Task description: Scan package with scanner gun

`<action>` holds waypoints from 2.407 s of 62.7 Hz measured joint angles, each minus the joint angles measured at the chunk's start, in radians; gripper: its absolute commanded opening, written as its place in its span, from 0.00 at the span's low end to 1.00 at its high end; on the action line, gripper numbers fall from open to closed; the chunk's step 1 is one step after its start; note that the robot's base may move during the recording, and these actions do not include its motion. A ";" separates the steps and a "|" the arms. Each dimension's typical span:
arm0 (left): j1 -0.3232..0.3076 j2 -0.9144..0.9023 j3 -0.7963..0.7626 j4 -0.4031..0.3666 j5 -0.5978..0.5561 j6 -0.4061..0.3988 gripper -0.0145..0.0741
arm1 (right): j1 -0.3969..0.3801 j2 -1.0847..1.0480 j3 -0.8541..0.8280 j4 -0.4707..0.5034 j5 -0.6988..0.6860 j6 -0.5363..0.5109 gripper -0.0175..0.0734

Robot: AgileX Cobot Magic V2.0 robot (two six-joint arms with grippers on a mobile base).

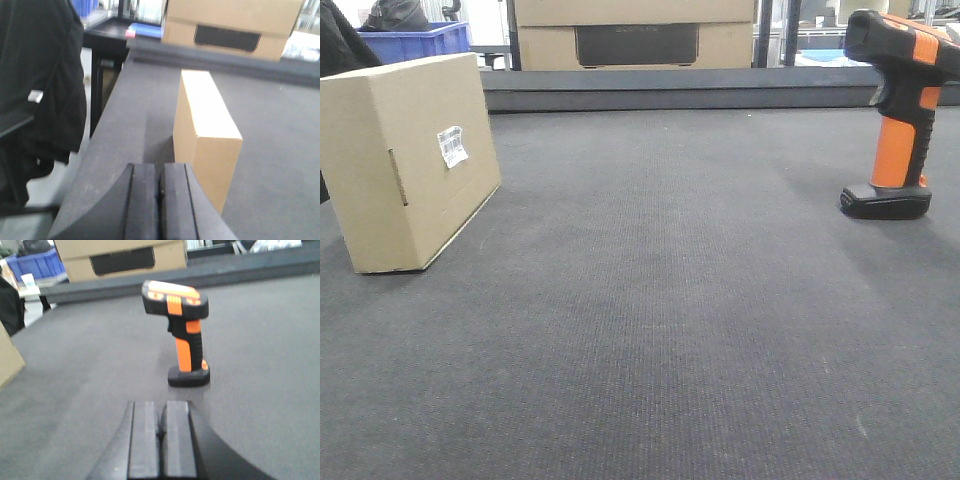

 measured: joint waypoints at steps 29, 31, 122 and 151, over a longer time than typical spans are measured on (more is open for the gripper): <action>0.000 -0.222 0.014 0.093 0.006 0.002 0.04 | 0.000 -0.093 0.000 0.000 0.004 0.000 0.01; 0.000 -0.222 0.014 0.093 0.006 0.002 0.04 | 0.000 -0.093 0.000 0.000 0.004 0.000 0.01; 0.000 -0.222 0.014 0.093 0.006 0.006 0.04 | -0.104 -0.093 0.282 -0.084 -0.361 -0.062 0.01; 0.000 -0.222 0.014 0.093 0.006 0.006 0.04 | -0.104 -0.093 0.282 -0.084 -0.361 -0.063 0.01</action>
